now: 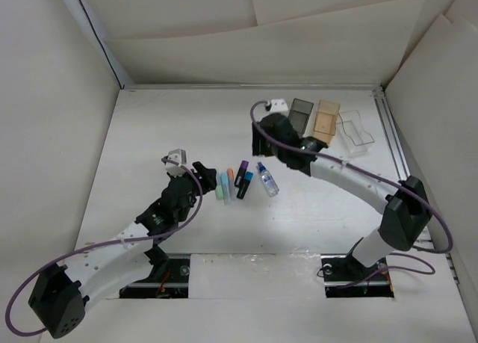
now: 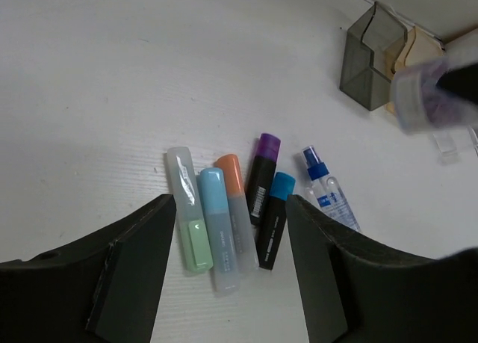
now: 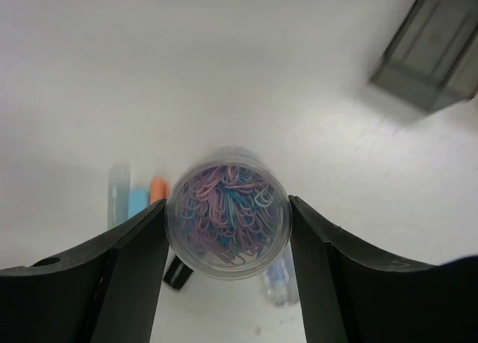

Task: Sort the stationery into containers
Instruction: Place the stationery into the container

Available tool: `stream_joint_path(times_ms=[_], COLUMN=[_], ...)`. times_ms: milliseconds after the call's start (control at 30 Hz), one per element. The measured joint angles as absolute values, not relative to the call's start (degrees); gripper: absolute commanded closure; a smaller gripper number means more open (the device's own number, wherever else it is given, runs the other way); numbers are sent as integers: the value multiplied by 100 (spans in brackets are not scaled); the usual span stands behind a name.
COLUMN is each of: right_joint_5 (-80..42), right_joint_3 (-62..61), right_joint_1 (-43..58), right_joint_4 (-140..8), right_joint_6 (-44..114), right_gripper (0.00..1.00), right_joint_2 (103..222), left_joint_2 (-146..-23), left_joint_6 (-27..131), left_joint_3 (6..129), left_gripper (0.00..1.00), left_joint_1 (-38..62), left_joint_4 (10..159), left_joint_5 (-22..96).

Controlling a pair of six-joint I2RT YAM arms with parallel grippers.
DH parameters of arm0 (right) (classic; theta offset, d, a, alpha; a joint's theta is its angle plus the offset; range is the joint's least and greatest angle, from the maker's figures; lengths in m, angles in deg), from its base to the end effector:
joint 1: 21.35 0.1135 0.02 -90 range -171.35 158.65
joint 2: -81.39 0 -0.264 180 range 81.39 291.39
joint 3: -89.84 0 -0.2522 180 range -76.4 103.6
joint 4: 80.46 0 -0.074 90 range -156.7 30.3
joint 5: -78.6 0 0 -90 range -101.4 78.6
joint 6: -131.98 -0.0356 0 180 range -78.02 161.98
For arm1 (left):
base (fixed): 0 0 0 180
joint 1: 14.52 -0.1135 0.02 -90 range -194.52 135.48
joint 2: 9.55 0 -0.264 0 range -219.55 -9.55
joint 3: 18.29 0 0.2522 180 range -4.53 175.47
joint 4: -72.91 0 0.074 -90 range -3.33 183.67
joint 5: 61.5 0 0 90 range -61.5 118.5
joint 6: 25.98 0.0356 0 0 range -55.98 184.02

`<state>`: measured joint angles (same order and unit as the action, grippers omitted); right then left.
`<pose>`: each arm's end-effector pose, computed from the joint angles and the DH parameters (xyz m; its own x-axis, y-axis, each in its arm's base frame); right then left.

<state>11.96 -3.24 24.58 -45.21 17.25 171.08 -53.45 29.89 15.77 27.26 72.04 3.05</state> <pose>0.2567 0.2449 0.2996 -0.5742 -0.0409 -0.8177 -0.2225 0.9690 0.1077 0.1467 -0.1106 0.2369 -0.2562 -0.4505 -0.8552 0.1708 0.8498 -0.4987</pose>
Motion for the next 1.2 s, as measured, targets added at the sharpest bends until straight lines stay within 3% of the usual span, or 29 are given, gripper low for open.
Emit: stream_joint_path(times_ms=[100,267,500,833,1200], right_joint_5=[1150,1165,1051,811,671], right_joint_3=[295,1987,3569,3851,3715], right_joint_1=[1702,454,-259,-665,-667], right_joint_4=[-4575,-4554,-4060,-3603,-3727], right_joint_6=[1902,2151,2407,2470,2470], right_gripper=[65,65,65,65,50], right_joint_2=[17206,18426,20329,20974,20957], left_joint_2=[-5360,-5590,-5710,-5721,-5789], left_joint_6=[2976,2978,3017,3037,3043], left_joint_3=[1577,1583,1585,1588,1588], left_gripper=[36,34,34,33,33], left_joint_1=[2700,2700,2700,2700,2700], left_joint_4=[7158,7075,7029,6918,6856], left_joint_5=[420,674,973,1157,1247])
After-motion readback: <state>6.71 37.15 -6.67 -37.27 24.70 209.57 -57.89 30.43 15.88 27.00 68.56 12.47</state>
